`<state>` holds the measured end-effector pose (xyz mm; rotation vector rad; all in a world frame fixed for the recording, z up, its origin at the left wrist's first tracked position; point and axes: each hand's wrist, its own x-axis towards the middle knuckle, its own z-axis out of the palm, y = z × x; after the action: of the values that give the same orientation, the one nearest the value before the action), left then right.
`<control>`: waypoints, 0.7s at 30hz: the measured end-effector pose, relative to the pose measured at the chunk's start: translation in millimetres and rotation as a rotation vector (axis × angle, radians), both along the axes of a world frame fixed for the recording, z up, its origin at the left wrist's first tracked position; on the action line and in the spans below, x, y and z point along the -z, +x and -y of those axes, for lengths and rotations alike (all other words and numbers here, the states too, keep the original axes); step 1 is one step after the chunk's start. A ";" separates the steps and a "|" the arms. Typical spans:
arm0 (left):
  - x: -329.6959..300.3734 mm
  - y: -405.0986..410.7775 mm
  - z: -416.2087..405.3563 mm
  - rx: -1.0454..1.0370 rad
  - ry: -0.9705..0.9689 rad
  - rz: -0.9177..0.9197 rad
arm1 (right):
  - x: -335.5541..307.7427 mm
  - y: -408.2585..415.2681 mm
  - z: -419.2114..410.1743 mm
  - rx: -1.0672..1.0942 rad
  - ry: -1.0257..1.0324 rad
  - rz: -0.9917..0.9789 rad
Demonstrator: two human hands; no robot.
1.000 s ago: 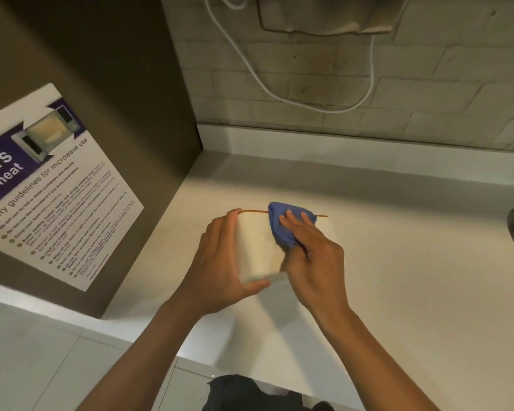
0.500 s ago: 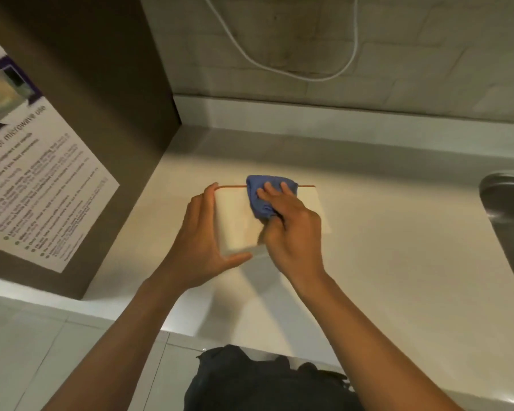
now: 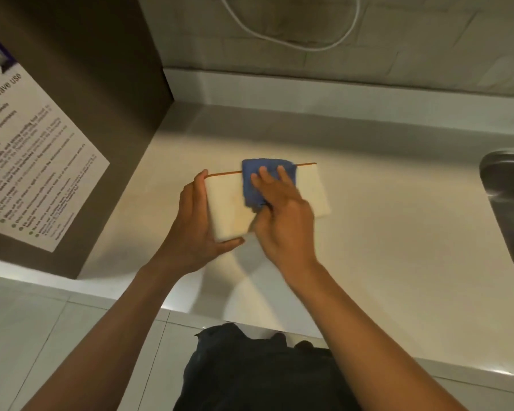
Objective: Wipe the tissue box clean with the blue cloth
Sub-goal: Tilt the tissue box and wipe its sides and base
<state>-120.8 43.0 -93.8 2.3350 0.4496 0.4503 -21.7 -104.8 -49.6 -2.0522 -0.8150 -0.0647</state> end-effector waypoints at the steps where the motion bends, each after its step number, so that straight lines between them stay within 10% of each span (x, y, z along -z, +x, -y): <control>1: 2.6 0.8 -1.2 0.005 -0.029 -0.022 | 3.4 -12.6 -2.9 -0.070 -0.022 0.038; 5: 5.9 -4.4 -6.8 -0.033 -0.005 -0.053 | 26.2 -23.5 26.7 -0.190 -0.049 0.220; 14: -5.3 0.9 1.5 -0.051 0.052 -0.009 | 12.5 50.1 27.6 0.203 -0.010 -0.035; 21: -1.9 5.3 -3.7 0.113 -0.072 -0.044 | 31.2 -34.1 19.9 -0.221 -0.112 0.336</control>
<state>-115.5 46.8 -91.9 2.2904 0.3468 0.3239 -55.8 -124.7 -80.9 -2.0712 -1.2737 -0.2504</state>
